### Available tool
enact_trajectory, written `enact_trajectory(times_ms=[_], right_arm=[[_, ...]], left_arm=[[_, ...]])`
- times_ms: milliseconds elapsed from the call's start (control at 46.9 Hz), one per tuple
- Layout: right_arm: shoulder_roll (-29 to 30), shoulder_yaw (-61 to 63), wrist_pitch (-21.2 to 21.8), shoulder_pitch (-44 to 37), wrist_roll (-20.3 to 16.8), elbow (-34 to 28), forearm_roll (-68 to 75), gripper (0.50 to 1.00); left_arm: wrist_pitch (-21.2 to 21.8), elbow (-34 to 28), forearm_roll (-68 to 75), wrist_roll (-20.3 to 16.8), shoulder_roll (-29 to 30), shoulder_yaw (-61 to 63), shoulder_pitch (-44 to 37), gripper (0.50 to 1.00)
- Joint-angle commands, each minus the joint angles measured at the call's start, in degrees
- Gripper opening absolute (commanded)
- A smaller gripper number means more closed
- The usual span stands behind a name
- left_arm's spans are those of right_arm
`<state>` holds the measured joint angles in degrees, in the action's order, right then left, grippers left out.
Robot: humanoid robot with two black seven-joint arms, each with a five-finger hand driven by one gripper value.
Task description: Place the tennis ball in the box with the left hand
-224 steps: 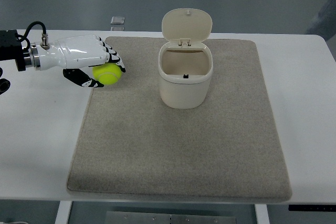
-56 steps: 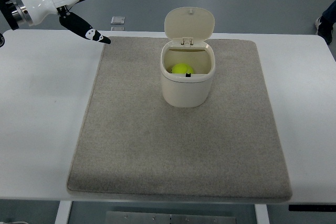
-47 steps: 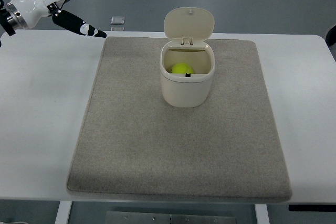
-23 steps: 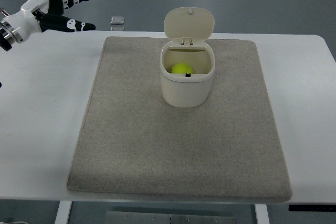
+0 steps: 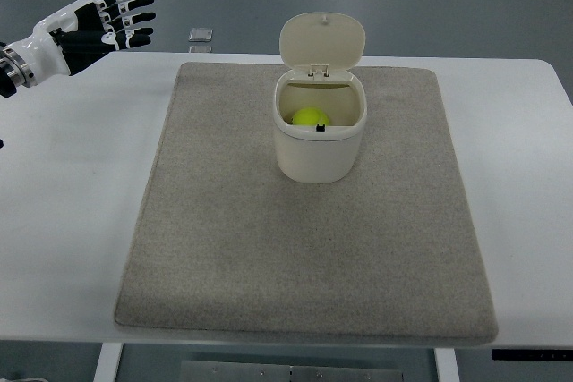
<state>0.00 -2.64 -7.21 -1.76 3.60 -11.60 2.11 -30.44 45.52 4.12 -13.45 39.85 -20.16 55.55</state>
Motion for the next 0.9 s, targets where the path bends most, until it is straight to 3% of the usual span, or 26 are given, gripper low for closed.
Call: enact_trajectory(times_ms=[0,341,533,874], right_arm=[[0.0,0.0,0.0,0.0,0.0,0.0,0.0,0.903],[0.0,0.0,0.0,0.0,0.0,0.0,0.0,0.901],[0.0,0.0,0.0,0.0,0.0,0.0,0.0,0.901],[0.0,0.0,0.0,0.0,0.0,0.0,0.0,0.901]], left_arm=[[-1.3,-1.5,-4.5,3.3,-0.7,-0.5,0.0,0.992],[-1.3,-6.7,-18.2,14.1,-6.4,-4.6,-1.2,0.992],[-1.6,-11.1,-18.6,14.2,-10.2,-7.1,-1.2,0.992],[-3.5,-11.5,-26.9,14.6,-11.9,-7.9,-1.7,0.992]])
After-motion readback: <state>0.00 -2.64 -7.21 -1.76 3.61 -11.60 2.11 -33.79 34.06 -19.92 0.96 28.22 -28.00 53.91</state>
